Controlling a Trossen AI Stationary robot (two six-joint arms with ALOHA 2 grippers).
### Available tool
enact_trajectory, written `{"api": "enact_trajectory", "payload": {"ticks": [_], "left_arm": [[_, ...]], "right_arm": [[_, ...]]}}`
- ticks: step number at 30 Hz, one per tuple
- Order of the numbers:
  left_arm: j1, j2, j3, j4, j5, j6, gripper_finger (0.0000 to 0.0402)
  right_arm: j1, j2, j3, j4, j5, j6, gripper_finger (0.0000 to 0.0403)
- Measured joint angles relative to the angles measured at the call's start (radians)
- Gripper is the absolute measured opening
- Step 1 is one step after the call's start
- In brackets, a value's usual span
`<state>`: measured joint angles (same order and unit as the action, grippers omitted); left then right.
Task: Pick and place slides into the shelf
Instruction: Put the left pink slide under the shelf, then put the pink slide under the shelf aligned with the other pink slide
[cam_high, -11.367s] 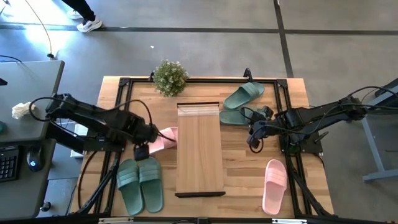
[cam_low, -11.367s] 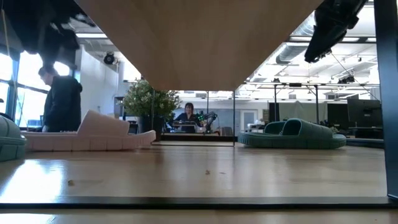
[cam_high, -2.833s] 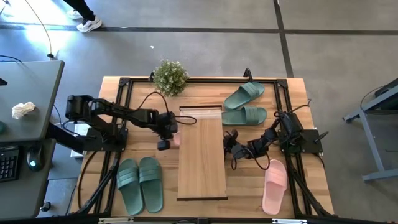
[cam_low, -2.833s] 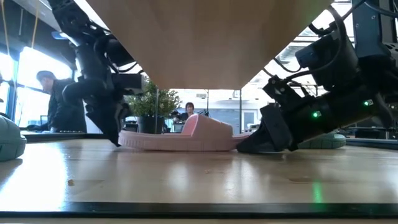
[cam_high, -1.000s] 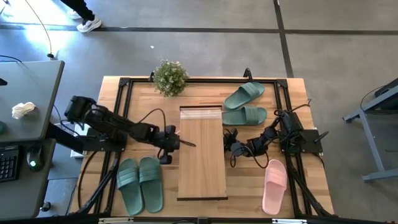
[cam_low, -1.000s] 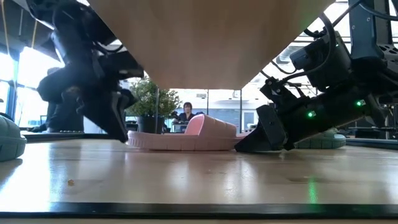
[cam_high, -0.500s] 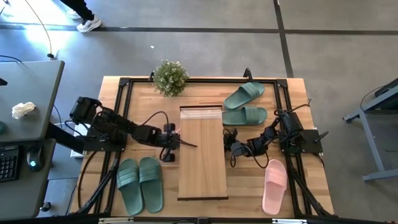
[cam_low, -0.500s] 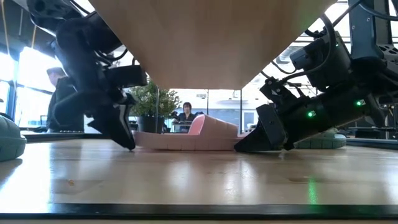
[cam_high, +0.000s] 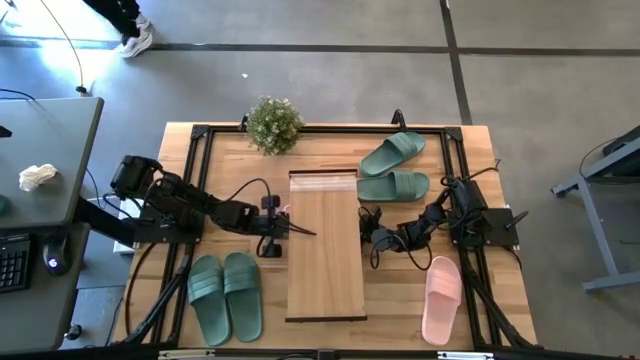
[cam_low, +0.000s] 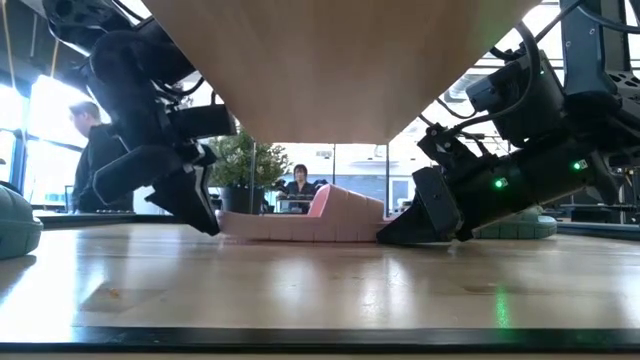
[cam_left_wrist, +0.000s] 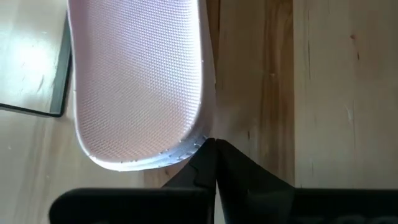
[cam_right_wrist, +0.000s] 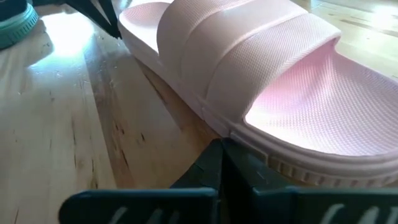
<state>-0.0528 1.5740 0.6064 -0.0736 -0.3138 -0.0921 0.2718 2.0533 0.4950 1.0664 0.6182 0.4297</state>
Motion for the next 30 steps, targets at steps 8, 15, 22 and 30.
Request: {"api": "enact_trajectory", "payload": {"ticks": [8, 15, 22, 30], "left_arm": [[-0.003, -0.123, 0.000, -0.149, 0.003, -0.002, 0.0000], [-0.048, -0.278, 0.000, -0.285, -0.041, -0.030, 0.0000], [-0.100, -0.401, 0.000, -0.340, -0.091, -0.048, 0.0000], [-0.113, -0.488, 0.000, -0.346, -0.098, 0.031, 0.0000]], "right_arm": [[0.002, 0.000, 0.000, -0.002, 0.002, -0.025, 0.0000], [0.034, -0.047, 0.002, -0.101, 0.018, -0.079, 0.0000], [0.082, -0.243, 0.001, -0.418, 0.004, -0.069, 0.0000], [0.155, -0.574, 0.002, -0.884, -0.097, 0.051, 0.0000]]}}
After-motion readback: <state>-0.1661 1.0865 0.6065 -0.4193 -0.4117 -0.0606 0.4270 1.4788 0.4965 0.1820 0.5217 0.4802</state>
